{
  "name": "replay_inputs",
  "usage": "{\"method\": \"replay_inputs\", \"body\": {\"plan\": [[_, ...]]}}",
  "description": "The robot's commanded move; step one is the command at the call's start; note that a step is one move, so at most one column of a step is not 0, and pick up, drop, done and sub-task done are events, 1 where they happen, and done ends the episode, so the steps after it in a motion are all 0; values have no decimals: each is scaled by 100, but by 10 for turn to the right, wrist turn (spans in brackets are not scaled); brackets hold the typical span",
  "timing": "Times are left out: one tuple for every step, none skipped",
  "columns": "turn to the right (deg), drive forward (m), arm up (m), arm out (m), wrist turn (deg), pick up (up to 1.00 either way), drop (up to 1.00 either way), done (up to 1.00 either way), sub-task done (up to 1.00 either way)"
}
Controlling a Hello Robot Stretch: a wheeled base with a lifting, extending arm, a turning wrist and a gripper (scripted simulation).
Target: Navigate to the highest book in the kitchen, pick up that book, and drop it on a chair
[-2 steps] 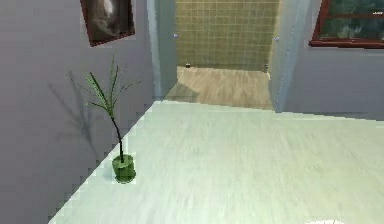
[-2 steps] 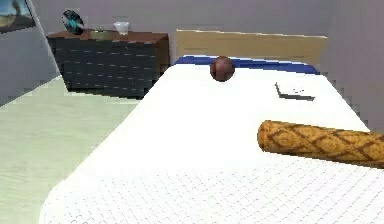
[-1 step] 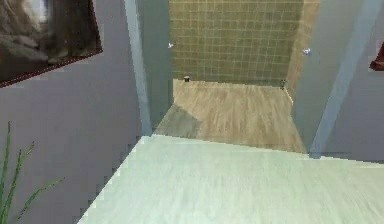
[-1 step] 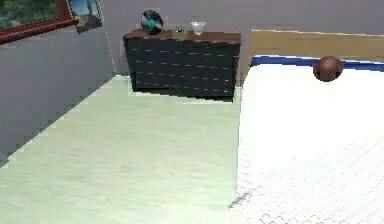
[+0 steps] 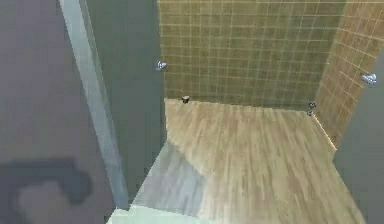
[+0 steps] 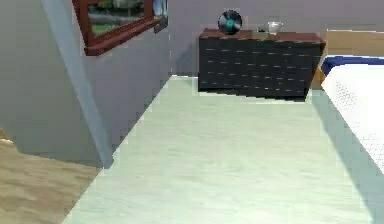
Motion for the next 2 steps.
{"method": "replay_inputs", "body": {"plan": [[0,100,0,0,0,0,0,0,0],[0,100,0,0,0,0,0,0,0]]}}
